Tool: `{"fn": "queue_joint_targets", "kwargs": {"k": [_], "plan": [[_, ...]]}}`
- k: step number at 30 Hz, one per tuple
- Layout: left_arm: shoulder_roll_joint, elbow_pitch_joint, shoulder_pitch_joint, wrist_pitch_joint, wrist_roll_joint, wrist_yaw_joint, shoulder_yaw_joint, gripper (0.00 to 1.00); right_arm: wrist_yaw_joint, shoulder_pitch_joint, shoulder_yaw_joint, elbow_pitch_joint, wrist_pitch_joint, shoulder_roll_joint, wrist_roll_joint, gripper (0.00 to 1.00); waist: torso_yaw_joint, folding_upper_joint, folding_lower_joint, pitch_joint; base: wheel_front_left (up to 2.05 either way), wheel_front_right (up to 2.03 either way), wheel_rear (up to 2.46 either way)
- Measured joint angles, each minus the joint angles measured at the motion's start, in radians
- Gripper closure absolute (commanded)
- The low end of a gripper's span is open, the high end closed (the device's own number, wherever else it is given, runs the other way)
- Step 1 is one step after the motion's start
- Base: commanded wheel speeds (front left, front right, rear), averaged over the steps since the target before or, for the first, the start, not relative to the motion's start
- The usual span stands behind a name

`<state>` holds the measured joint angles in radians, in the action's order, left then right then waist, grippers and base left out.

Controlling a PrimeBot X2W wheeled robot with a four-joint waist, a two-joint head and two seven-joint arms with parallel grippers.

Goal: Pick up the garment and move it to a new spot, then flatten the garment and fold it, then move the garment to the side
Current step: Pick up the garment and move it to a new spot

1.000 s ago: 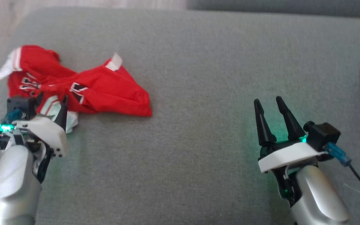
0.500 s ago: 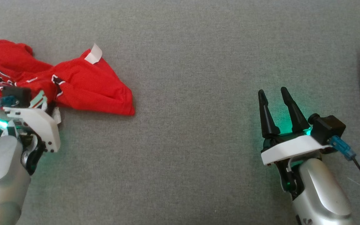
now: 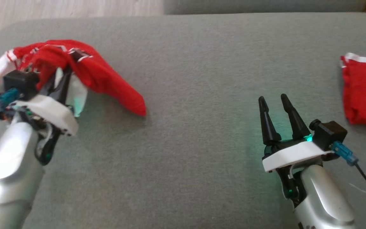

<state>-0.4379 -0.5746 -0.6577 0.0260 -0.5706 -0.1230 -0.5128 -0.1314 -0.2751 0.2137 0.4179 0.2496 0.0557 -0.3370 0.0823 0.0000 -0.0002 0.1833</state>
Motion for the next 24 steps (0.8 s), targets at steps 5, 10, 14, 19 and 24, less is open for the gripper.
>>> {"fn": "queue_joint_targets", "kwargs": {"k": [5,10,14,19,24], "plan": [[0.026,0.098,0.005,-0.027,0.007,0.019,-0.028,1.0,0.0,0.001,0.006,-0.003,0.0,0.0,-0.016,0.0,-0.042,0.0,0.0,-0.019,0.0,0.0,0.0],[0.073,0.195,0.006,-0.062,0.021,0.054,-0.068,1.0,0.0,0.0,0.022,-0.02,0.001,0.0,-0.036,0.0,-0.124,0.0,0.0001,-0.022,0.0,0.0,0.0],[0.108,0.212,-0.015,-0.069,0.056,0.075,-0.097,1.0,0.0,-0.002,0.04,-0.037,0.001,0.0,-0.052,0.0,-0.184,0.0,0.0001,-0.009,0.0,0.0,0.0],[0.137,0.167,-0.093,-0.06,0.097,0.089,-0.124,0.1,0.0,-0.007,0.048,-0.059,0.001,0.0,-0.068,0.0,-0.248,0.0,0.0002,0.022,0.0,0.0,0.0],[0.133,0.041,-0.112,-0.002,0.149,0.089,-0.149,0.0,0.0,-0.01,0.065,-0.06,0.001,0.0,-0.068,0.0,-0.276,0.0,0.0004,0.052,0.0,0.0,0.0]]}}
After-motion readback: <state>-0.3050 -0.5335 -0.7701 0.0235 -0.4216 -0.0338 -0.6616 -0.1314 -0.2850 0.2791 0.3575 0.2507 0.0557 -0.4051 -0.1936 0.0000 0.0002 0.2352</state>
